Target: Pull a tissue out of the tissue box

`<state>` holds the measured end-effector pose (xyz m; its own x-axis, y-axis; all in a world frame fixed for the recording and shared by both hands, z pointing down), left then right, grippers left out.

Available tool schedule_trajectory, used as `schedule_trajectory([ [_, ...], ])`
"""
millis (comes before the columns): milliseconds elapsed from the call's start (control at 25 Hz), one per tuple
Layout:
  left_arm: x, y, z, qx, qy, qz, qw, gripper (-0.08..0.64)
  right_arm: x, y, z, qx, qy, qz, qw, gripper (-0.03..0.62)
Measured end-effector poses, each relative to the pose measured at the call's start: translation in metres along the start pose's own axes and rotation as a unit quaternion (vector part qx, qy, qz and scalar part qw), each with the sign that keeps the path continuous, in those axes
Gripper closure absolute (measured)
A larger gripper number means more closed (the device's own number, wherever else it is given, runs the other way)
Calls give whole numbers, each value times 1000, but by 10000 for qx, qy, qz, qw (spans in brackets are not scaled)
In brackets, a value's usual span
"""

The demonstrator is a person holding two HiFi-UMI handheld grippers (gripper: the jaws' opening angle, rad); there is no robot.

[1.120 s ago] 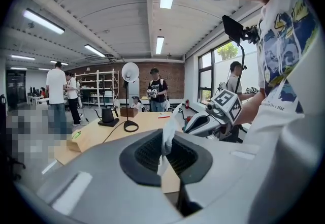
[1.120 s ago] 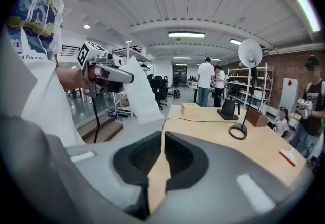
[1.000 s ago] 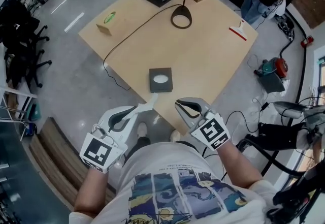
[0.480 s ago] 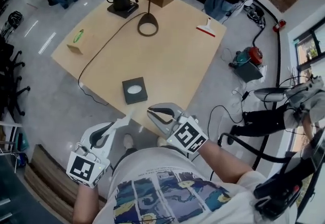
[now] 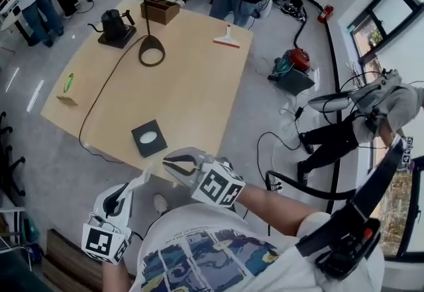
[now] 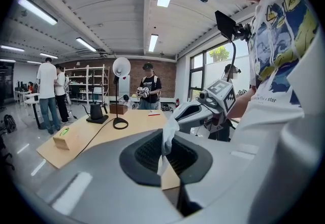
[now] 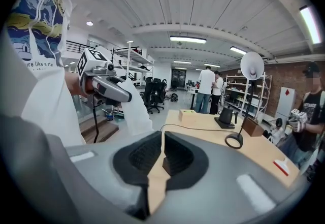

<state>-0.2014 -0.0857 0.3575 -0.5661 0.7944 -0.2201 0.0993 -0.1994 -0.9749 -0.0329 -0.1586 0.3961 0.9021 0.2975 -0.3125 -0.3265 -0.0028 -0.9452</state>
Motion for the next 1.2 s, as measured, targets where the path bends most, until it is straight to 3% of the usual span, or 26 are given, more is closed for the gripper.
schedule_trajectory([
  [640, 3, -4, -11, -2, -154, -8, 9999, 554, 10, 0, 17, 4, -77, 2, 10000, 574],
  [1200, -15, -3, -6, -30, -238, 49, 9997, 554, 9, -4, 2, -44, -102, 22, 9999, 574],
])
Point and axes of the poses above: the fingertips, and each gripper's own axes: x backward along the fingers, z to its left, y out of its top, the point moved 6 cm from there along x, backward along the fingers, and after that the axes turned 8 degrees about -z, right-handed, at the moved point
